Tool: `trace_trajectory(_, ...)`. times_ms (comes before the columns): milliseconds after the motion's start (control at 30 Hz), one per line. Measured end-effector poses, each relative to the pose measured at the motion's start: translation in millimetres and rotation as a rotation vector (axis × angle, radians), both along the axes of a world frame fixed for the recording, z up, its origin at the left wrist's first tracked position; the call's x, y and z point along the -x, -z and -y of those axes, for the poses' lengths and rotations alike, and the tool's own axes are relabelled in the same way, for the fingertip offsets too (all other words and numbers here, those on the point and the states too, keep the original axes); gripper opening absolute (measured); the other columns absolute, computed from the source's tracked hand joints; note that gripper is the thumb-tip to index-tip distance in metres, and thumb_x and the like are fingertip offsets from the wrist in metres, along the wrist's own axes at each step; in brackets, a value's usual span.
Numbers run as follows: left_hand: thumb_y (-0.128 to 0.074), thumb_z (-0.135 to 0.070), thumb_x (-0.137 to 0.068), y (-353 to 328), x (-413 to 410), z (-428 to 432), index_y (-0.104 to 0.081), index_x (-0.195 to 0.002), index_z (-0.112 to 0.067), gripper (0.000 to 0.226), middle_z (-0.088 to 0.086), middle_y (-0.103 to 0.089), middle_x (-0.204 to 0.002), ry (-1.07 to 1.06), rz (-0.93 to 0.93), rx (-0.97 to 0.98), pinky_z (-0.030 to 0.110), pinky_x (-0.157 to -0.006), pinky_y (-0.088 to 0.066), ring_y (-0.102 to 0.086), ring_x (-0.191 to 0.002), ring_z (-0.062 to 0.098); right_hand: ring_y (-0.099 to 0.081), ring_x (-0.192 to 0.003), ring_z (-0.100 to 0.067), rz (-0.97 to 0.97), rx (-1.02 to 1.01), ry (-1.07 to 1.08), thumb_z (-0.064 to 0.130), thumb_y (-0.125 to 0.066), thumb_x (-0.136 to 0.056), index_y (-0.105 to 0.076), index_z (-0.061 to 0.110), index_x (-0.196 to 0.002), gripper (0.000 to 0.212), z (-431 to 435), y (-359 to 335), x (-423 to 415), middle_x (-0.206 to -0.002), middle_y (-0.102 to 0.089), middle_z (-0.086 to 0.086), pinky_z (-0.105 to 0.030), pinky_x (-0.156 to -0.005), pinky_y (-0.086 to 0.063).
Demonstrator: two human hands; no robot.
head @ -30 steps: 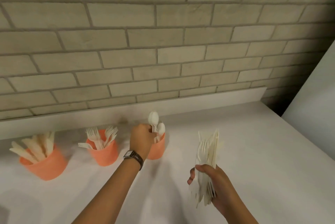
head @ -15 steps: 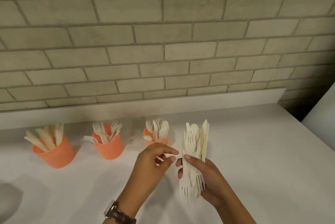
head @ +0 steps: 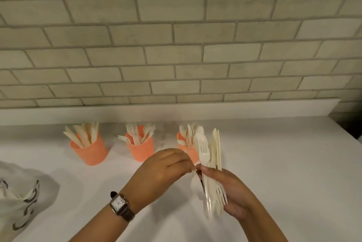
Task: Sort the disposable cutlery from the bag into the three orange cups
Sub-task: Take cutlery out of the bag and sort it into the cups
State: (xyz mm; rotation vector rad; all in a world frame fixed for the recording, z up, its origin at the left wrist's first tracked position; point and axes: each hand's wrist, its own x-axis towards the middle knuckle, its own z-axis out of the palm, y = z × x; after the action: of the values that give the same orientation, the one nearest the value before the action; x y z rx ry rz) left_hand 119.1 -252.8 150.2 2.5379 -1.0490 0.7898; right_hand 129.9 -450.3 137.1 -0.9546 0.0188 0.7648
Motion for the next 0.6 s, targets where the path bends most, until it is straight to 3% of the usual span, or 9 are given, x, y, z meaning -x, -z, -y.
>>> trace_trajectory(67, -0.058, -0.028, -0.089, -12, 9, 1, -0.063, -0.088, -0.029, 0.005, -0.016, -0.068, -0.088, -0.192, -0.204, 0.401, 0.012, -0.077, -0.044, -0.059, -0.084, -0.001, -0.053, -0.060, -0.022, 0.047, 0.043, 0.057, 0.014, -0.069, -0.076, -0.060, 0.002, -0.098, 0.027, -4, 2, -1, -0.074, -0.056, -0.012, -0.032, -0.055, -0.050)
trace_trajectory(133, -0.069, -0.015, -0.082, -14, 13, 9, -0.067, -0.077, -0.028, 0.014, -0.016, -0.070, -0.080, -0.335, -0.525, 0.870, 0.009, -0.073, -0.047, -0.063, -0.074, -0.002, -0.055, -0.059, -0.023, 0.143, 0.170, 0.128, 0.011, -0.068, -0.081, -0.057, 0.002, -0.103, 0.027, -7, 4, -1, -0.071, -0.057, -0.011, -0.033, -0.057, -0.050)
trace_trajectory(200, -0.071, -0.001, -0.077, -7, 15, 17, -0.070, -0.077, -0.024, 0.022, -0.006, -0.072, -0.069, -0.345, -0.821, 1.122, 0.015, -0.067, -0.053, -0.065, -0.065, 0.005, -0.059, -0.060, -0.022, 0.233, 0.279, 0.161, 0.009, -0.066, -0.085, -0.056, 0.005, -0.109, 0.027, -13, 6, 1, -0.068, -0.061, -0.010, -0.032, -0.059, -0.051)
trace_trajectory(267, -0.072, 0.000, -0.075, 1, 20, 23, -0.072, -0.078, -0.016, 0.017, 0.002, -0.073, -0.068, -0.371, -0.973, 1.178, 0.020, -0.063, -0.055, -0.067, -0.062, 0.012, -0.067, -0.071, -0.019, 0.316, 0.324, 0.143, 0.014, -0.069, -0.082, -0.059, 0.015, -0.114, 0.033, -21, 5, 4, -0.080, -0.070, -0.006, -0.030, -0.066, -0.053)
trace_trajectory(367, -0.071, -0.003, -0.078, 12, 28, 30, -0.072, -0.085, -0.010, 0.010, 0.008, -0.075, -0.081, -0.411, -1.049, 1.274, 0.022, -0.062, -0.055, -0.070, -0.069, 0.017, -0.069, -0.094, -0.012, 0.376, 0.376, 0.131, 0.012, -0.064, -0.087, -0.059, 0.025, -0.115, 0.031, -35, 7, 8, -0.103, -0.073, 0.002, -0.023, -0.073, -0.055)
trace_trajectory(600, -0.070, -0.004, -0.079, 9, 43, 15, -0.073, -0.087, -0.012, 0.012, 0.005, -0.076, -0.084, -0.451, -1.108, 1.541, 0.021, -0.064, -0.056, -0.072, -0.080, 0.015, -0.067, -0.098, -0.005, 0.336, 0.365, 0.039, 0.017, -0.057, -0.091, -0.052, 0.025, -0.119, 0.030, -59, 9, 13, -0.111, -0.068, 0.005, -0.019, -0.075, -0.054)
